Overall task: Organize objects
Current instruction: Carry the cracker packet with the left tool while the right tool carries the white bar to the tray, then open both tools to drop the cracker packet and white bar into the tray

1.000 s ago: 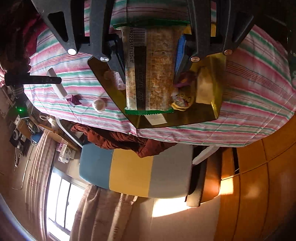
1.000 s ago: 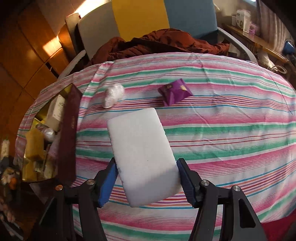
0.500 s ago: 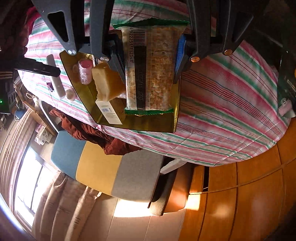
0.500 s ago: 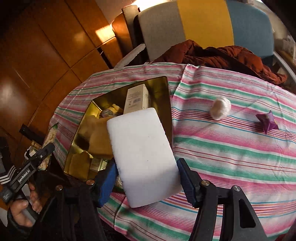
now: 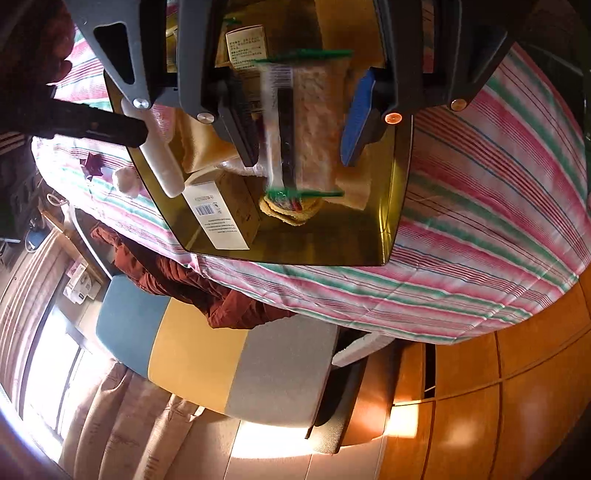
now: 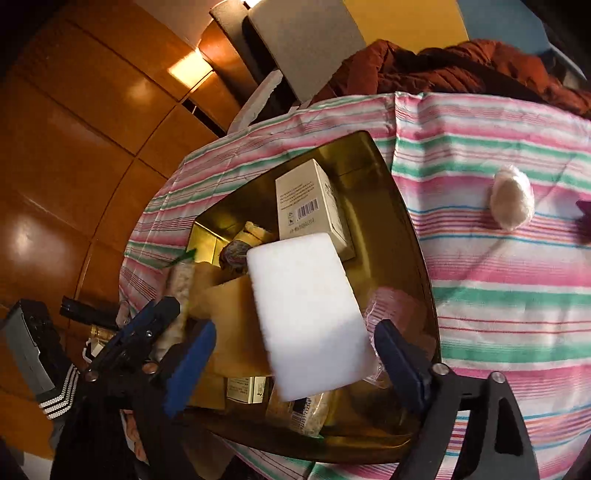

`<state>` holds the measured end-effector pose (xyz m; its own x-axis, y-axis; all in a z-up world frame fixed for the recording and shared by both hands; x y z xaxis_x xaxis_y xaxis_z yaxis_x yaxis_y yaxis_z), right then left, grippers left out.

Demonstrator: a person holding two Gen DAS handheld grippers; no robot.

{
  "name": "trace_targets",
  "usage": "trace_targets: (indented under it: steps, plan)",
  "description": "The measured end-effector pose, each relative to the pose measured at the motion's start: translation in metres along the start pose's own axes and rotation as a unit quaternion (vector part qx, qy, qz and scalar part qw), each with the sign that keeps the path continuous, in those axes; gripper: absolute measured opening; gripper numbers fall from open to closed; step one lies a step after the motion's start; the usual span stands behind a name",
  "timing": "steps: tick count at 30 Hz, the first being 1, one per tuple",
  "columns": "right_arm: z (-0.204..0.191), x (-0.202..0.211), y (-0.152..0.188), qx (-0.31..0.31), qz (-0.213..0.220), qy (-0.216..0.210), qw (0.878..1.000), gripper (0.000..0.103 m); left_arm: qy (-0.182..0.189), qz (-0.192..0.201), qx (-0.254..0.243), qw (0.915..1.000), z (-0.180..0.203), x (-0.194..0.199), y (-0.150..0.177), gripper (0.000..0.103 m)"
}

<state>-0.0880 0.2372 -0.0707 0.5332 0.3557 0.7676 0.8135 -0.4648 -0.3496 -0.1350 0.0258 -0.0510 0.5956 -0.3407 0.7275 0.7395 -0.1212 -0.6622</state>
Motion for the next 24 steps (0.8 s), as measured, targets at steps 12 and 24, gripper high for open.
trace_targets:
  steps: [12, 24]
  plan:
    - [-0.003, -0.007, 0.021, 0.002, -0.029, -0.069, 0.997, 0.093, -0.022, 0.01, 0.02, 0.9995, -0.013, 0.025, 0.022, 0.047]
    - [-0.016, 0.022, 0.045, 0.072, 0.015, 0.004, 0.997, 0.101, -0.059, 0.046, -0.032, 0.9967, 0.003, 0.054, 0.03, 0.048]
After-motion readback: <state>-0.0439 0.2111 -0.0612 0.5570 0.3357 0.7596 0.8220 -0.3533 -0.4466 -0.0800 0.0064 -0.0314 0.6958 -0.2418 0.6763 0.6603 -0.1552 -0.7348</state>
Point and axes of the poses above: each gripper's, at about its wrist camera, not at the fingertips, and x roughly against the way its jaws point, z to its right, y to its underside, the point moved 2 cm from there along -x, roughly the way its jaws point, and after that the axes turned 3 degrees about -x, right-handed, at the moved point
